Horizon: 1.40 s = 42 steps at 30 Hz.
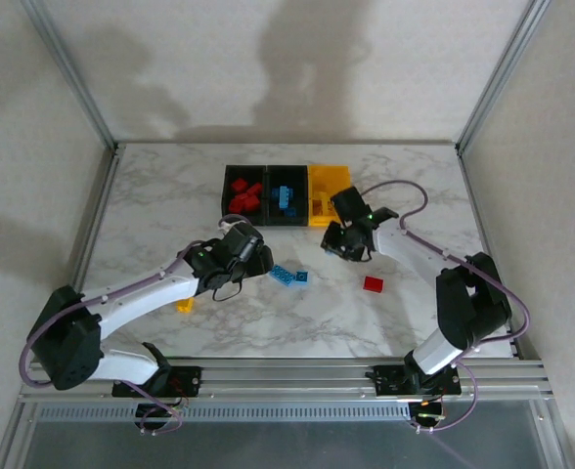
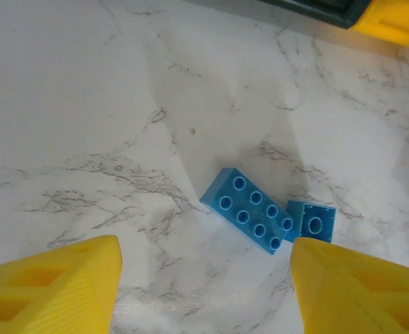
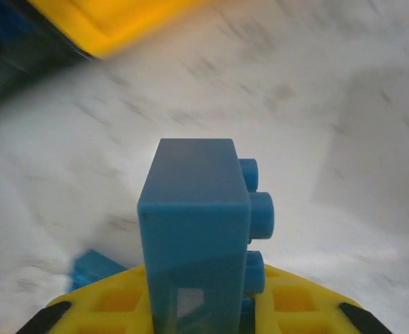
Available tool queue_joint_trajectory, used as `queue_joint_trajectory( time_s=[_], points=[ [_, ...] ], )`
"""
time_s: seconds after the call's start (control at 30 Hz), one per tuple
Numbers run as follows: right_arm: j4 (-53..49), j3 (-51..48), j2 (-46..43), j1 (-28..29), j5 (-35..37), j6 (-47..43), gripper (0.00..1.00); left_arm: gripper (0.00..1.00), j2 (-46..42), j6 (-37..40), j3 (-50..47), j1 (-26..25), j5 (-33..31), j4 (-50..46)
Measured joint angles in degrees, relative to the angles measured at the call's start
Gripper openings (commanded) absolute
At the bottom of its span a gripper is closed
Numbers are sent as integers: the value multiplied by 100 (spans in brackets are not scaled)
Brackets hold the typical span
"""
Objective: Sort the legos into containers by color
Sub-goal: Place the lego in the container.
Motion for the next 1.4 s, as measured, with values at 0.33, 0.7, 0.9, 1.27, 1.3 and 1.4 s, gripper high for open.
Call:
queue_joint_trajectory(
  time_s=[0.33, 0.7, 0.9, 1.27, 1.3, 1.4],
  points=[
    [-197, 2638, 1766, 52, 79, -835, 21, 64, -413, -205, -203, 63, -48, 9],
    [-1045, 5195, 3727, 57, 234, -1473, 25, 64, -474, -293, -249, 79, -114, -37],
    [-1368, 5812, 4190, 57, 278, -1598, 38, 64, -474, -293, -260, 94, -114, -70],
    [-1473, 5877, 4188, 85, 299, -1718, 43, 65, -474, -315, -260, 111, -136, -76],
    [-1453, 5814, 4146, 94, 326, -1729, 43, 65, -479, -317, -260, 111, -138, -81],
    [-1316, 5257, 3716, 157, 402, -1757, 45, 66, -520, -348, -260, 111, -162, -120]
  ],
)
